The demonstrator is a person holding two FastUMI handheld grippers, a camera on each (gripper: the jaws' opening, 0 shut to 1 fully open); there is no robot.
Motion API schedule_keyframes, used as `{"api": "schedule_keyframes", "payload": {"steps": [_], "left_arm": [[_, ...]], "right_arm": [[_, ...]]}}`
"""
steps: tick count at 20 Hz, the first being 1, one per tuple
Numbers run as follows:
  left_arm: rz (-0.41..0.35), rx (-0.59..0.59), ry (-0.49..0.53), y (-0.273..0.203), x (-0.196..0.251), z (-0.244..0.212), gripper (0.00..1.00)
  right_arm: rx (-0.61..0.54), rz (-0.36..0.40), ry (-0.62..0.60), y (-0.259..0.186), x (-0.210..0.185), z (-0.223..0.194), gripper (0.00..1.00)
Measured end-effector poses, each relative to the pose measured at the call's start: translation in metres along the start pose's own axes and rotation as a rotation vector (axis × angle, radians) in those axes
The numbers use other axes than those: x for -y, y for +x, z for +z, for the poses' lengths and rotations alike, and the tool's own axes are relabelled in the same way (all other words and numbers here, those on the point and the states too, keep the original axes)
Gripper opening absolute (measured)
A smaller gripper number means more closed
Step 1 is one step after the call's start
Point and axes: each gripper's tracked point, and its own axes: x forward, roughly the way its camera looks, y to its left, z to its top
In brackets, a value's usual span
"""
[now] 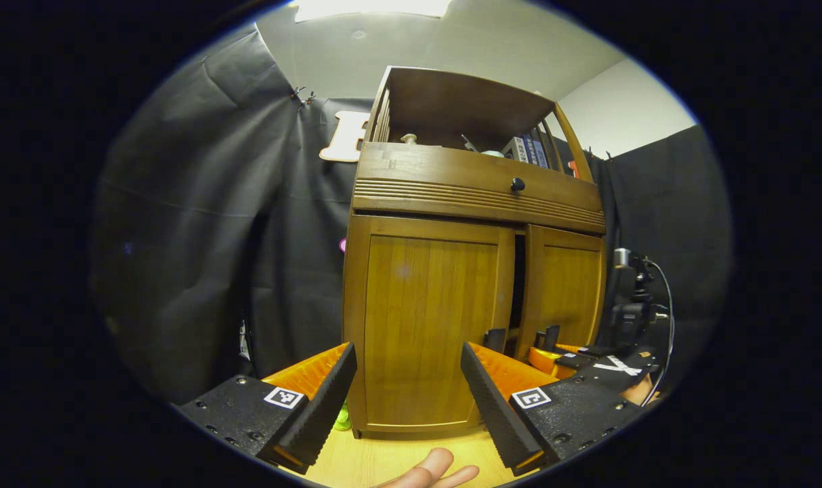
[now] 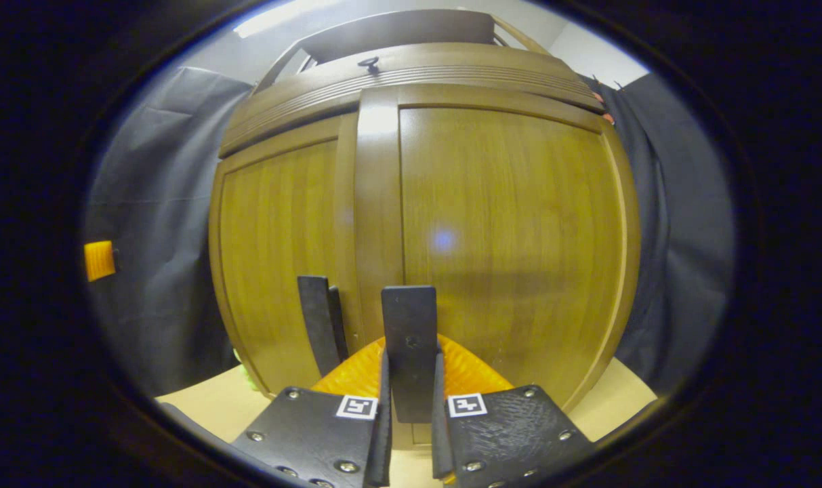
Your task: Open the right door of the double-door shoe cabinet with the right hand, and open the left door with the left hand.
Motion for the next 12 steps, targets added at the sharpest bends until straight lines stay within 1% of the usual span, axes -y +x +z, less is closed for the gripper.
{"api": "schedule_keyframes", "payload": {"steps": [4, 5, 6, 11, 12], "left_arm": [[-0.009, -0.001, 0.006, -0.001, 0.004, -0.001, 0.96], [-0.011, 0.002, 0.010, -0.002, 0.005, 0.000, 0.92], [-0.014, 0.006, 0.013, -0.003, 0.006, 0.001, 0.96], [-0.029, 0.022, 0.008, -0.010, 0.011, 0.004, 0.96], [-0.030, 0.020, 0.008, -0.010, 0.011, 0.004, 0.92]], "right_arm": [[-0.008, 0.016, -0.012, -0.007, -0.001, 0.011, 0.23], [-0.008, 0.018, -0.011, -0.010, -0.002, 0.015, 0.24], [-0.006, 0.021, -0.009, -0.010, -0.002, 0.016, 0.23], [-0.005, 0.043, 0.000, -0.014, 0.001, 0.025, 0.24], [-0.005, 0.043, 0.002, -0.014, 0.000, 0.027, 0.24]]}}
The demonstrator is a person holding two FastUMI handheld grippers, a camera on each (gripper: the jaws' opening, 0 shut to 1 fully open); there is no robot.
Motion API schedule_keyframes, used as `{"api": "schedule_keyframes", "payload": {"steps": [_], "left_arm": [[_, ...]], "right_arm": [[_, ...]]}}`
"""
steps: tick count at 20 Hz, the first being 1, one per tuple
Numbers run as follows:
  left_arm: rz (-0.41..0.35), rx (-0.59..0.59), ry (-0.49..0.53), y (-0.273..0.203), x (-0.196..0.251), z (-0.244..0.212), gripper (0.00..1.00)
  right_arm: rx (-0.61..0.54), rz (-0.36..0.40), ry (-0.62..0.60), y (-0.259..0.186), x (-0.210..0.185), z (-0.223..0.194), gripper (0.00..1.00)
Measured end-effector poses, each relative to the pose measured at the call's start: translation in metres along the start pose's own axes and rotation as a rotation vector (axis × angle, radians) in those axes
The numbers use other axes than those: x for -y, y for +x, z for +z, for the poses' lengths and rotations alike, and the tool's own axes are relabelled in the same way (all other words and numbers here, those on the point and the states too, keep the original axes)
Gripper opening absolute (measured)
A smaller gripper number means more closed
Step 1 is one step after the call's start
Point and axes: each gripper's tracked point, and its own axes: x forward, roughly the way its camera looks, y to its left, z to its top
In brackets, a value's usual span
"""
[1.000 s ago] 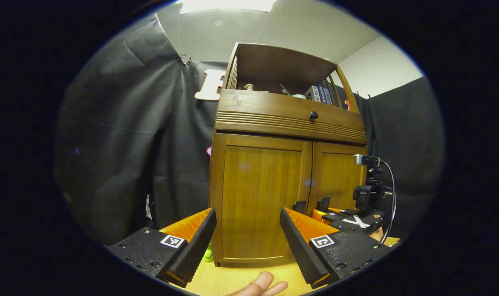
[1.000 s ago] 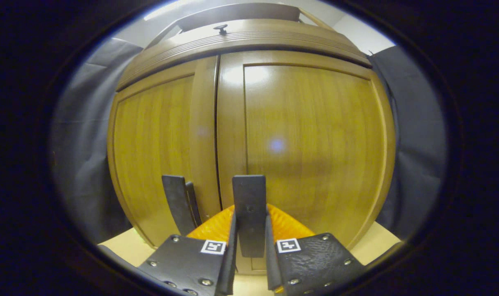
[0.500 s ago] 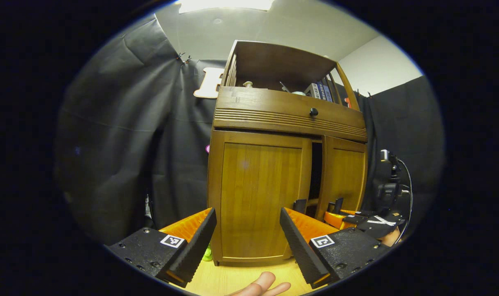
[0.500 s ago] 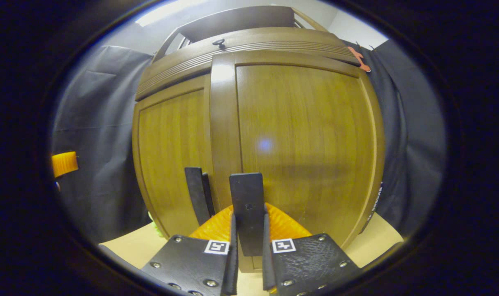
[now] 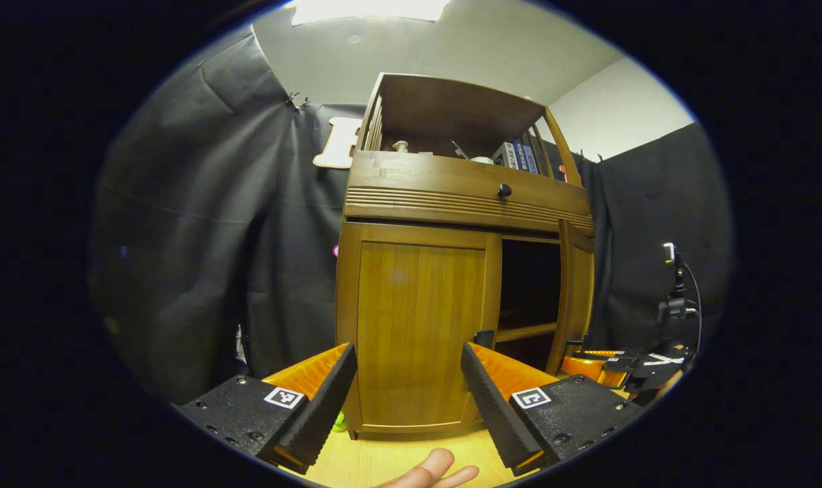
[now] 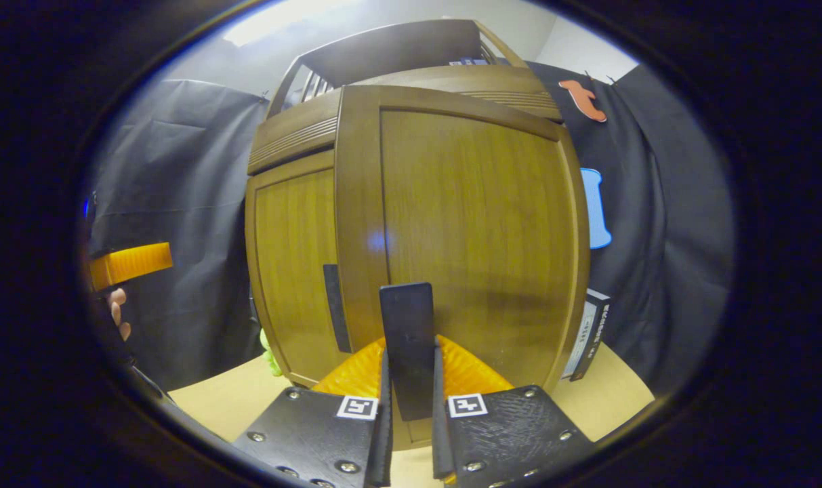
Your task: Open the right door of the double-door shoe cabinet with the right hand, and open the left door with the left hand.
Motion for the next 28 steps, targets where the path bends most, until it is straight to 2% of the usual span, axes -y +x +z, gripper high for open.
{"api": "schedule_keyframes", "payload": {"steps": [1, 6, 7, 9, 10, 12, 13, 15, 16, 17, 19, 22, 23, 24, 26, 28], "left_arm": [[-0.002, 0.003, 0.000, 0.000, 0.000, 0.001, 0.96], [-0.016, -0.006, -0.009, 0.002, 0.005, -0.002, 0.92], [-0.017, -0.012, -0.006, 0.002, 0.006, -0.003, 0.96], [-0.024, -0.015, 0.001, 0.002, 0.010, -0.003, 0.96], [-0.029, -0.013, 0.004, 0.001, 0.012, -0.004, 0.92], [-0.039, -0.008, 0.008, -0.001, 0.016, -0.003, 0.96], [-0.044, -0.007, 0.013, -0.002, 0.019, -0.003, 0.96], [-0.055, -0.006, 0.023, -0.002, 0.023, -0.005, 0.96], [-0.062, -0.006, 0.023, -0.002, 0.025, -0.005, 0.96], [-0.067, -0.012, 0.025, -0.002, 0.027, -0.007, 0.92], [-0.077, -0.015, 0.030, -0.002, 0.029, -0.007, 0.96], [-0.079, -0.017, 0.032, 0.000, 0.029, -0.008, 0.92], [-0.074, -0.016, 0.032, 0.000, 0.028, -0.008, 0.92], [-0.071, -0.015, 0.032, 0.000, 0.028, -0.008, 0.92], [-0.069, -0.018, 0.032, 0.000, 0.028, -0.009, 0.92], [-0.069, -0.021, 0.031, 0.001, 0.028, -0.010, 0.92]], "right_arm": [[-0.004, -0.002, -0.001, 0.000, 0.002, 0.002, 0.24], [-0.025, -0.042, -0.023, -0.003, -0.001, 0.011, 0.23], [-0.026, -0.050, -0.025, -0.004, -0.001, 0.015, 0.23], [-0.020, -0.062, -0.019, -0.010, -0.001, 0.018, 0.23], [-0.018, -0.072, -0.017, -0.014, -0.001, 0.023, 0.23], [-0.015, -0.098, -0.022, -0.017, 0.002, 0.032, 0.23], [-0.015, -0.115, -0.020, -0.024, 0.006, 0.035, 0.25], [-0.017, -0.156, -0.020, -0.030, 0.011, 0.041, 0.20], [-0.018, -0.178, -0.025, -0.032, 0.014, 0.043, 0.22], [-0.018, -0.203, -0.027, -0.035, 0.018, 0.047, 0.20], [-0.018, -0.261, -0.034, -0.043, 0.025, 0.054, 0.23], [0.001, -0.365, -0.047, -0.050, 0.052, 0.062, 0.22], [0.007, -0.371, -0.019, -0.067, 0.062, 0.059, 0.22], [0.013, -0.427, -0.006, -0.066, 0.090, 0.057, 0.01], [0.023, -0.371, 0.033, -0.070, 0.100, 0.061, 0.00], [0.033, -0.338, 0.006, -0.067, 0.107, 0.061, 0.01]]}}
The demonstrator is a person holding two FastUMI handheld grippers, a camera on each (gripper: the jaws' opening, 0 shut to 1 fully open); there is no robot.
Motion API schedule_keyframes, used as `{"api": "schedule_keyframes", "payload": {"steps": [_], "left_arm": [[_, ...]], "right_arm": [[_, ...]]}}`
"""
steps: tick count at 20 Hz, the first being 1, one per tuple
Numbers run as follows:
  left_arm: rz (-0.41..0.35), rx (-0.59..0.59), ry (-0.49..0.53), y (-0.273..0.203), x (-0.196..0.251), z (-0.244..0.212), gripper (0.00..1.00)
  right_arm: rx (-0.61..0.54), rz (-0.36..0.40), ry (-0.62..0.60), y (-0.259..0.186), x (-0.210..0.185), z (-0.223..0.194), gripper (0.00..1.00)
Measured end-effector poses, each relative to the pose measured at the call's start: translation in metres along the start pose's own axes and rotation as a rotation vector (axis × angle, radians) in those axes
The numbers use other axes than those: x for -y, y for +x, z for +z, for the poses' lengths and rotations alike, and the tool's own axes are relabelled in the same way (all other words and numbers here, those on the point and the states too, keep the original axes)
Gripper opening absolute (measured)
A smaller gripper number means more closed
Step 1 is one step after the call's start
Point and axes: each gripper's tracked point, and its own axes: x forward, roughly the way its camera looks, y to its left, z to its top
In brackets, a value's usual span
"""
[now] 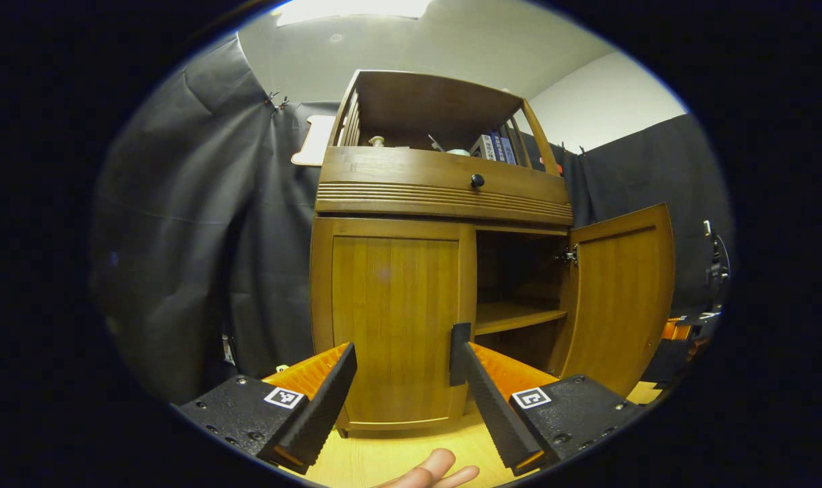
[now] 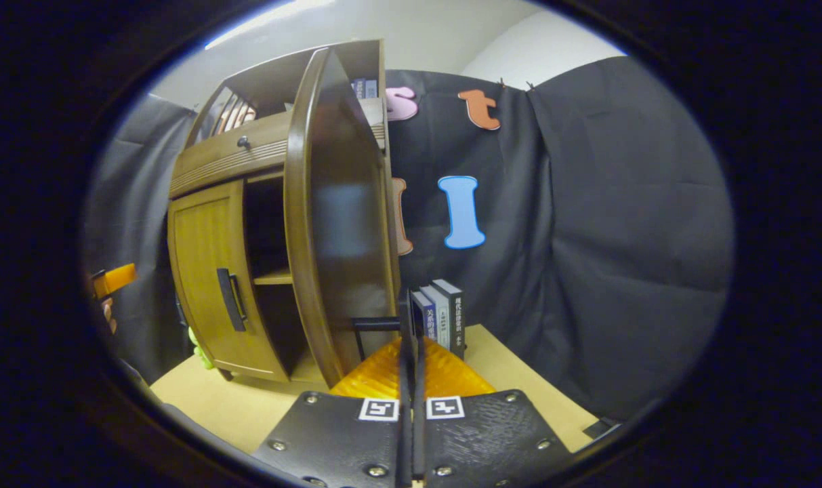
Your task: Open the right door of the double-door shoe cabinet with the right hand, and open the left door with the left hand.
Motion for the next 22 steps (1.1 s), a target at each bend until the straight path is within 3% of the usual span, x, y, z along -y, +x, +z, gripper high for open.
{"api": "schedule_keyframes", "payload": {"steps": [1, 2, 8, 13, 16, 17, 20, 22], "left_arm": [[-0.001, -0.002, -0.001, 0.001, 0.001, 0.000, 0.96], [-0.001, -0.008, -0.001, 0.002, 0.001, -0.002, 0.92], [-0.003, -0.022, 0.014, 0.008, 0.007, -0.007, 0.96], [0.003, -0.033, -0.007, 0.013, 0.010, -0.015, 0.92], [0.026, -0.039, -0.040, 0.018, 0.017, -0.021, 0.96], [0.029, -0.045, -0.055, 0.022, 0.020, -0.025, 0.92], [-0.001, -0.079, -0.065, 0.037, 0.041, -0.041, 0.96], [0.017, -0.097, -0.031, 0.047, 0.047, -0.052, 0.93]], "right_arm": [[0.000, 0.016, -0.014, 0.002, 0.008, 0.000, 0.01], [-0.004, 0.032, -0.019, 0.005, 0.017, 0.000, 0.01], [0.002, 0.107, -0.013, 0.014, 0.039, 0.002, 0.01], [0.001, 0.116, -0.027, 0.013, 0.039, 0.002, 0.01], [0.009, 0.087, -0.050, 0.011, 0.047, 0.002, 0.02], [0.014, 0.056, -0.057, 0.002, 0.057, 0.004, 0.21], [0.078, -0.056, -0.111, -0.026, 0.090, 0.016, 0.77], [0.125, -0.067, -0.138, -0.050, 0.094, 0.017, 0.89]]}}
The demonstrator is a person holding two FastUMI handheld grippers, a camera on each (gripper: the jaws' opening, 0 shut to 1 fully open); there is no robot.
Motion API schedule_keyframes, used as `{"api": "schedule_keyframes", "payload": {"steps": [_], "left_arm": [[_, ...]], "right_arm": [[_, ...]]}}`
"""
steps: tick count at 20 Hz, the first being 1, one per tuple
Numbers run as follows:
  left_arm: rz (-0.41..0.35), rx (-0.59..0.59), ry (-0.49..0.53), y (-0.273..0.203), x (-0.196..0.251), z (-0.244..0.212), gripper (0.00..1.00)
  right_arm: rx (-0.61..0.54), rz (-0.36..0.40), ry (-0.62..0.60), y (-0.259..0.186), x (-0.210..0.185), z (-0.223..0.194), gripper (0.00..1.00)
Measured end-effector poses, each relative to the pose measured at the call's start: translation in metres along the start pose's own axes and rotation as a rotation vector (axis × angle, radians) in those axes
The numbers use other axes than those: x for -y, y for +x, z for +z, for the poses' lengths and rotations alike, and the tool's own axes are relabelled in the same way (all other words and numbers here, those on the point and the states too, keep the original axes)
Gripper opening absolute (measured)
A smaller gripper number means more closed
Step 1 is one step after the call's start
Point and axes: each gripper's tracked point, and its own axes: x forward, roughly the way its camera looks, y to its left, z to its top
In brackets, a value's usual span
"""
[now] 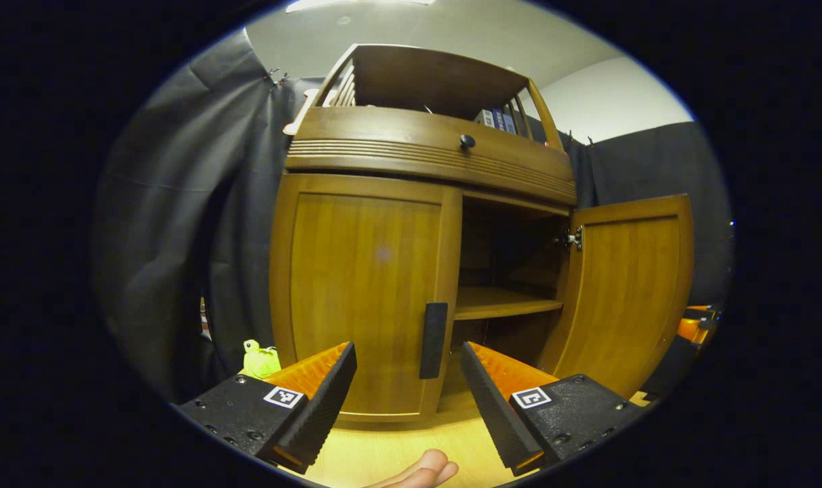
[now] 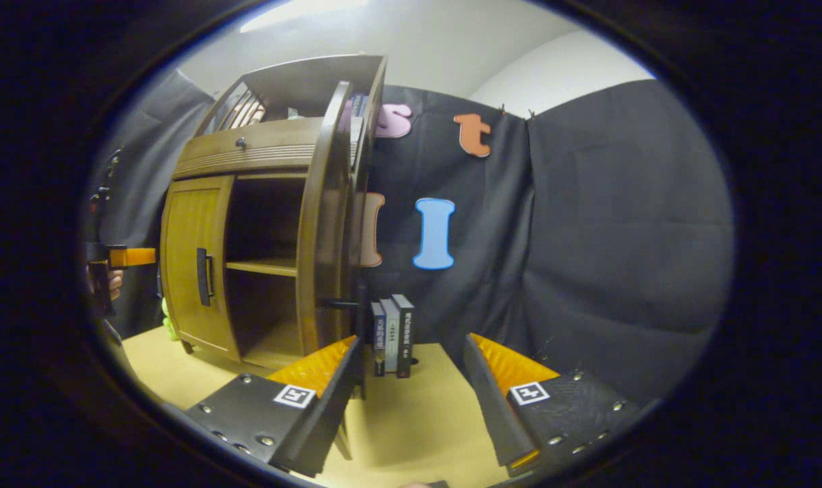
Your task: Open the right door of the double-door shoe cabinet with the right hand, and open the left door with the left hand.
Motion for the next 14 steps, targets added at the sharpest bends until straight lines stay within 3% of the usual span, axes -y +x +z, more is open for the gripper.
{"api": "schedule_keyframes", "payload": {"steps": [1, 2, 5, 7, 14], "left_arm": [[0.029, -0.004, 0.017, 0.005, 0.000, -0.004, 0.96], [0.044, 0.004, 0.036, 0.011, 0.004, -0.007, 0.92], [0.064, 0.016, 0.085, 0.033, 0.018, -0.012, 0.96], [0.054, -0.003, 0.085, 0.047, 0.027, -0.023, 0.93], [0.104, 0.055, 0.054, 0.110, 0.021, -0.014, 0.97]], "right_arm": [[0.026, 0.011, -0.005, -0.008, -0.003, 0.002, 0.94], [0.057, 0.008, -0.008, -0.022, -0.003, 0.007, 0.99], [0.120, -0.041, -0.035, -0.055, -0.002, 0.015, 0.98], [0.143, -0.059, -0.006, -0.074, -0.013, 0.016, 0.97], [0.166, 0.022, 0.111, -0.112, -0.074, 0.011, 0.98]]}}
